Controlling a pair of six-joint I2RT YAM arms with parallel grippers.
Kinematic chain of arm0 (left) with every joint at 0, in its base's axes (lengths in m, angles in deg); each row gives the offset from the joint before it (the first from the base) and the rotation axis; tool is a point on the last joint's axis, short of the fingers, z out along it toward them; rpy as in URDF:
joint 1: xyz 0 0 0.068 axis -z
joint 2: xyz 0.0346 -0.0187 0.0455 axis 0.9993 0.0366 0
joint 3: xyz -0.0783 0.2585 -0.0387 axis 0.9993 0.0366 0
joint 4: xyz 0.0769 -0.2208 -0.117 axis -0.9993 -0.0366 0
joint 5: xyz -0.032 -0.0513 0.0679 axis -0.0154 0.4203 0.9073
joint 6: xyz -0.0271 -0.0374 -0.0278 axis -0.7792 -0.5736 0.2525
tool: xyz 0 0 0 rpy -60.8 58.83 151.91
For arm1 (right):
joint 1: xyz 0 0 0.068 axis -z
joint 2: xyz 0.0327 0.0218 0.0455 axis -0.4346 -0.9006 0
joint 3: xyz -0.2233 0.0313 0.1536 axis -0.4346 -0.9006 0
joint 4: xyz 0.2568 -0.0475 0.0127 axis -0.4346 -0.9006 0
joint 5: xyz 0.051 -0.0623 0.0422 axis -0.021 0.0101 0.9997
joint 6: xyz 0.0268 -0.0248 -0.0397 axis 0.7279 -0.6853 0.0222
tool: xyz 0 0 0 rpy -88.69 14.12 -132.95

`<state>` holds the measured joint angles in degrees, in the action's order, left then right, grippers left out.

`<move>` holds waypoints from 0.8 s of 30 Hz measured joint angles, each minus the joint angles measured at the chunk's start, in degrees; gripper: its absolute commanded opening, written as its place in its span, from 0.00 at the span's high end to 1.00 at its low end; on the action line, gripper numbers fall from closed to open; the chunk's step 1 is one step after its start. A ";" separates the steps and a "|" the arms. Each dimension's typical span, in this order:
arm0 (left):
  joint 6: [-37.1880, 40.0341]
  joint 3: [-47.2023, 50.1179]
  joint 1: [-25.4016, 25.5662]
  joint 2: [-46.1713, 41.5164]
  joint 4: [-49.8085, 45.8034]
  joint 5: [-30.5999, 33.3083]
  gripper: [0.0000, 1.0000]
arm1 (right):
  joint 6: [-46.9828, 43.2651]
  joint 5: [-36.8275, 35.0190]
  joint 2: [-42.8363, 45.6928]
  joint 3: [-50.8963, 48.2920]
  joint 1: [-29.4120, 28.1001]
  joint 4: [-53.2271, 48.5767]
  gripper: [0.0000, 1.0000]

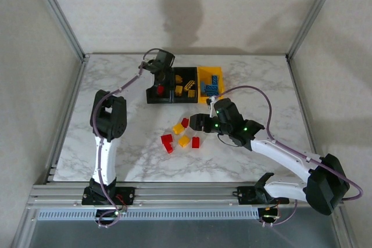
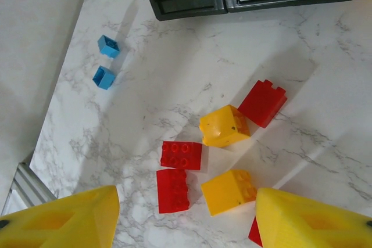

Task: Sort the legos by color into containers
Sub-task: Place the lego in the container.

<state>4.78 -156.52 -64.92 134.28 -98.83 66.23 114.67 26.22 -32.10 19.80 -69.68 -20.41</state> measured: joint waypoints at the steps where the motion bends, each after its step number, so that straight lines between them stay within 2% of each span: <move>1: 0.17 -1.27 0.00 1.18 -0.22 -0.02 0.62 | 0.00 -0.20 0.00 0.00 0.00 -0.22 0.37; 9: 0.61 -5.70 -0.37 6.16 -1.92 0.17 0.58 | 0.02 -1.64 0.28 0.00 0.00 -1.03 0.37; 14: 0.81 -6.12 -0.70 6.54 -2.14 0.22 0.43 | 0.00 -1.66 0.52 0.00 0.00 -1.55 0.37; 24: 1.03 -5.31 -0.72 5.88 -1.97 -0.15 0.43 | 0.00 -2.99 0.90 0.00 0.00 -2.34 0.37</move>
<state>5.81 -161.83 -65.64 140.16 -100.80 66.07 114.67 23.23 -31.20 19.80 -69.68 -22.75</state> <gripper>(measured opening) 0.570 0.631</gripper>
